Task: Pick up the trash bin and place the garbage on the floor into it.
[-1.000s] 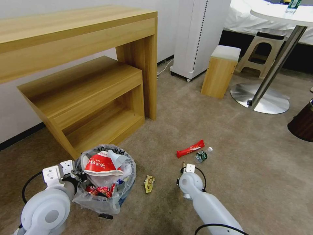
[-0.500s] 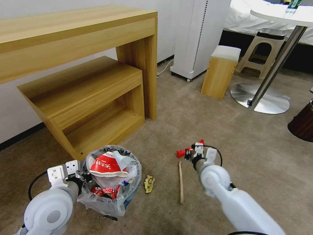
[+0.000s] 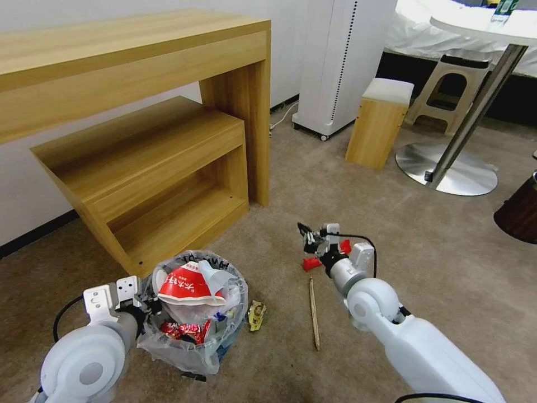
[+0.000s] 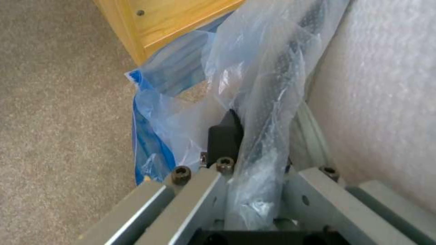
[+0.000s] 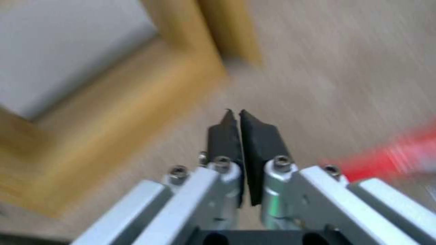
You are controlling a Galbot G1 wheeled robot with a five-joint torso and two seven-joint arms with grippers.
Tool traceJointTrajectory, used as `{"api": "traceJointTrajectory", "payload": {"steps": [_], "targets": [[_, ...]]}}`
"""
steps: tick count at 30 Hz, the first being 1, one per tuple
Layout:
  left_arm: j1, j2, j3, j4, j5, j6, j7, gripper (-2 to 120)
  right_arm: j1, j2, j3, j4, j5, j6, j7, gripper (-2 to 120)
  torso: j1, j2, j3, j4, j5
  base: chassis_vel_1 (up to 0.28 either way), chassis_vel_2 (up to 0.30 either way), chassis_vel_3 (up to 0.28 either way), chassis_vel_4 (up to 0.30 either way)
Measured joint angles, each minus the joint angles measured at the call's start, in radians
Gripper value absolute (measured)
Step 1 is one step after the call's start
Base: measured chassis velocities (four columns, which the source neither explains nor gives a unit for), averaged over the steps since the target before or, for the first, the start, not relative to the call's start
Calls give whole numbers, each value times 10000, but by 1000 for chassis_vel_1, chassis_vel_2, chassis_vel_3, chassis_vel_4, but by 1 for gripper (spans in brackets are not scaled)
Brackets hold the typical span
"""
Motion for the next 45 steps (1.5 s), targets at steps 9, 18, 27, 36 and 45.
{"api": "traceJointTrajectory", "payload": {"steps": [9, 18, 27, 36, 45], "targets": [[13, -5, 40, 63, 129, -5, 25, 0, -131, 636, 320, -73, 4044, -4399, 5562, 35, 0, 1, 0, -1, -2, 0, 0, 0, 0], [79, -21, 35, 81, 248, -33, 36, 0, -24, 1576, 266, -1896, 4105, -4680, 6085, 70, 0, 0, -1, 0, -1, 0, 0, 0, 0], [84, -65, 39, 130, 354, -55, 45, 0, 132, 1875, 259, -3159, 3160, -4822, 5508, 99, 0, 1, 0, 1, -1, 0, 0, 0, 0], [48, -90, 81, 223, 435, -79, 94, 0, 216, 1767, 256, -3739, 2019, -4801, 4235, 100, 0, 0, 0, -1, -1, 0, 0, 0, 0], [41, -85, 67, 246, 468, -108, 109, 0, 596, 2238, 177, -4624, 1072, -4729, 3184, 81, 0, 0, 0, 1, -1, 0, 0, 0, 0]]}}
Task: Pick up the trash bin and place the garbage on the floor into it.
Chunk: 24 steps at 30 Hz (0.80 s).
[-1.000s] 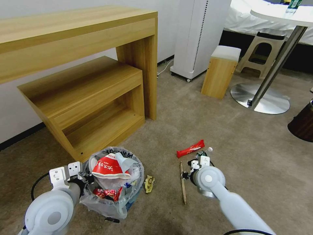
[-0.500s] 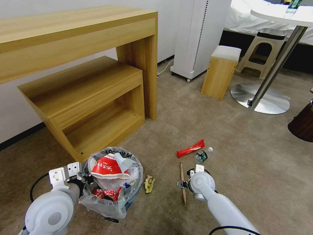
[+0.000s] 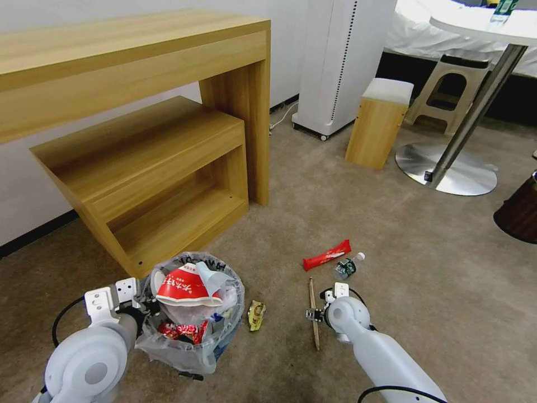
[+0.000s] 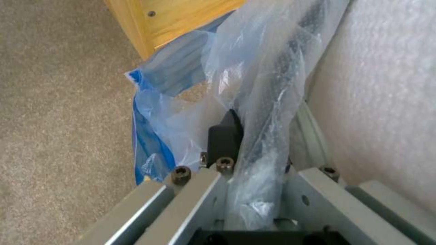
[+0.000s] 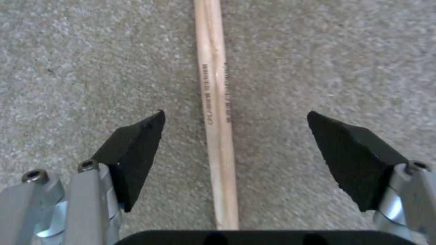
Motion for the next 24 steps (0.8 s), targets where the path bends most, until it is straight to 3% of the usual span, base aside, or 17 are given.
{"api": "traceJointTrajectory", "payload": {"steps": [3, 8, 14, 24], "targets": [[1, 0, 0, 4, 7, -2, 1, 0, 57, 96, -33, -182, -122, 7, -88, 78, 0, 0, 0, 0, 0, 0, 0, 0, 0], [-4, 7, -1, 8, 14, -6, 3, 0, 139, 239, -114, -515, -409, 22, -210, 61, 0, 0, 0, -1, 0, 0, 0, 0, 0], [-3, 8, -1, 8, 26, -9, 8, 0, 169, 309, -103, -664, -612, 24, -297, 53, -3, 3, -6, -5, -11, 0, 0, 0, 0], [-25, 8, 21, 37, 51, -14, 21, 0, 151, 302, -76, -746, -762, 66, -308, 12, -2, 1, 2, -7, -5, 0, 0, 0, 0]]}}
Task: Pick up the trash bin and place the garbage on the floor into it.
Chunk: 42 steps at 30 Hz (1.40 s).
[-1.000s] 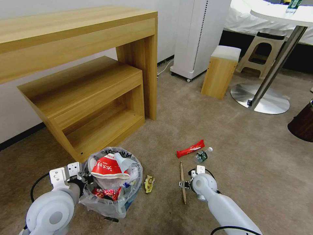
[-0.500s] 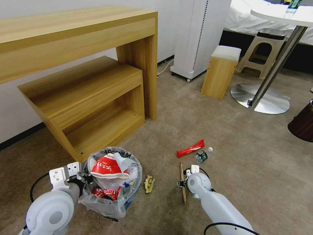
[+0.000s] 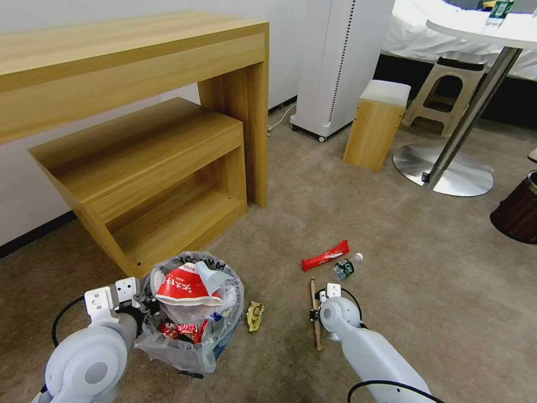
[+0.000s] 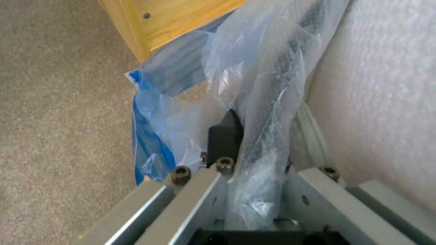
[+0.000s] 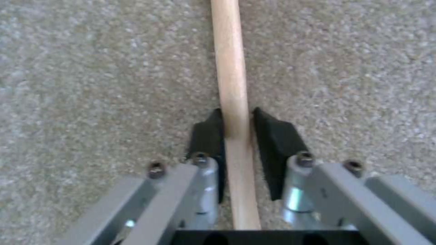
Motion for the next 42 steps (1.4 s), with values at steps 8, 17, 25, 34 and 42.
{"api": "traceJointTrajectory", "payload": {"steps": [8, 17, 25, 34, 42], "targets": [[-9, 2, 0, 0, 13, 0, 3, 0, -70, -160, -72, 483, 130, -17, -38, 0, 4, -2, 2, 18, 12, 0, 0, 0, 0], [19, 29, -7, -66, 22, -1, 8, 0, -333, -729, 385, 2241, -231, 962, -1130, 0, 4, -1, -1, 7, 8, 0, 0, 0, 0], [38, 32, 95, -160, -43, 0, -1, 0, -333, -2097, 392, 3609, -1953, 6388, -6531, 0, 3, -1, -2, 5, 6, 0, 0, 0, 0], [95, 8, 170, -200, -29, 16, 2, 0, 195, -2633, -558, 3219, -1098, 9712, -12800, 0, 2, -2, -2, 5, 6, 0, 0, 0, 0], [93, -12, 184, -204, -15, 27, 4, 0, 1811, -2072, -2191, 2061, 311, 10430, -15601, 0, 2, -2, -2, 8, 3, 0, 0, 0, 0]]}}
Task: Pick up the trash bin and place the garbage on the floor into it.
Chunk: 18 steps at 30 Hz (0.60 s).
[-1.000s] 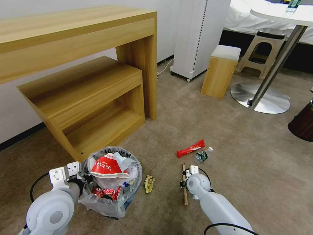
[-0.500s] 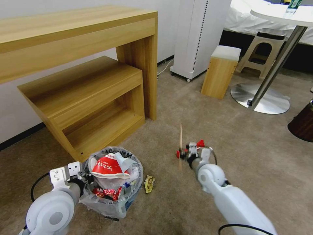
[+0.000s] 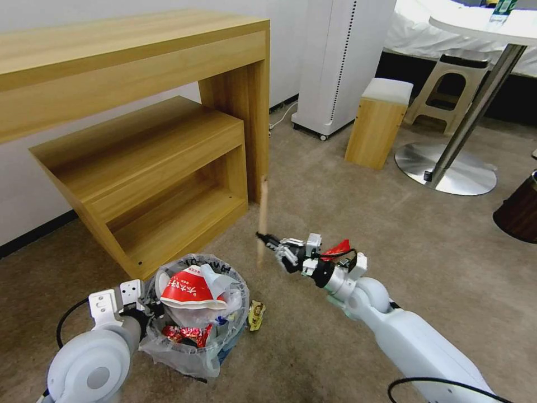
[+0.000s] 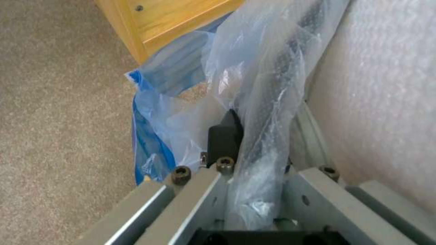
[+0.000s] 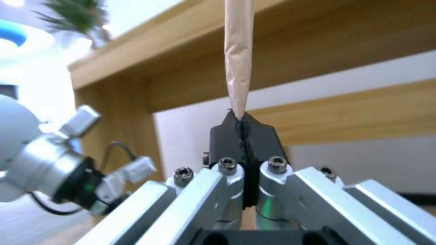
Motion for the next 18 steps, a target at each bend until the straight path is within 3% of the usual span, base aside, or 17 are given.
{"api": "traceJointTrajectory", "payload": {"steps": [10, 18], "targets": [[-39, 46, -120, 95, -3, 6, 11, 0, 914, 628, -1003, -639, 310, -572, -2324, 0, 0, 0, 0, -1, 0, 0, 0, 0, 0], [-69, 42, -86, 81, -23, 6, 29, 0, 960, 939, -1175, -1143, -102, -488, -2421, 0, 0, 0, -1, -3, 1, 0, 0, 0, 0]]}}
